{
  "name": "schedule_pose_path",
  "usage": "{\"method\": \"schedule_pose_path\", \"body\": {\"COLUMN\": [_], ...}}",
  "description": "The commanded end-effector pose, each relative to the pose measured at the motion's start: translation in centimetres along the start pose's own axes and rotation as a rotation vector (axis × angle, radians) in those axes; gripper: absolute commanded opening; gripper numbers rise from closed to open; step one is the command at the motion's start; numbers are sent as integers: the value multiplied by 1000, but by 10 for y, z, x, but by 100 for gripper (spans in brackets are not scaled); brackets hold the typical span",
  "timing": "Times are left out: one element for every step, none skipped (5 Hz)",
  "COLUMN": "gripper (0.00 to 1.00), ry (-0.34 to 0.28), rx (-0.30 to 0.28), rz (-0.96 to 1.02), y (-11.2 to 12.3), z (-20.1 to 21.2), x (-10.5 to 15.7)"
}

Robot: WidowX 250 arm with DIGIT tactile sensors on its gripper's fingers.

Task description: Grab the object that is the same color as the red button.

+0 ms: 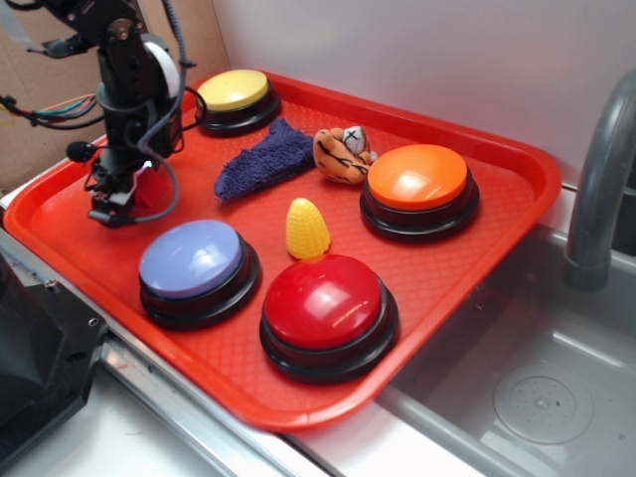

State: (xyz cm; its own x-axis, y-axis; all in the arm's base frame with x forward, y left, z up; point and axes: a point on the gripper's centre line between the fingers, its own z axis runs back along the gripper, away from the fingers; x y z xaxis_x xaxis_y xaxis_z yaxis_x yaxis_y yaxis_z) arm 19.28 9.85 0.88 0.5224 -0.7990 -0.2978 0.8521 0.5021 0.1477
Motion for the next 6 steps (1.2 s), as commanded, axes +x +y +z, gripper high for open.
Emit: {"method": "schedule_pose_path", "body": {"gripper": [0,0,0,0,0,0], "ry": [-170,-160,-179,-219,-223,-255], "rx": [-2,-33,-62,-53,-76,-30], "rz": [508,602,657,675,725,765], "y": [-9,-19,-28,-33,-31,-22], "z": [104,139,166,192,203,198], "x": [11,22,31,41,38,36]}}
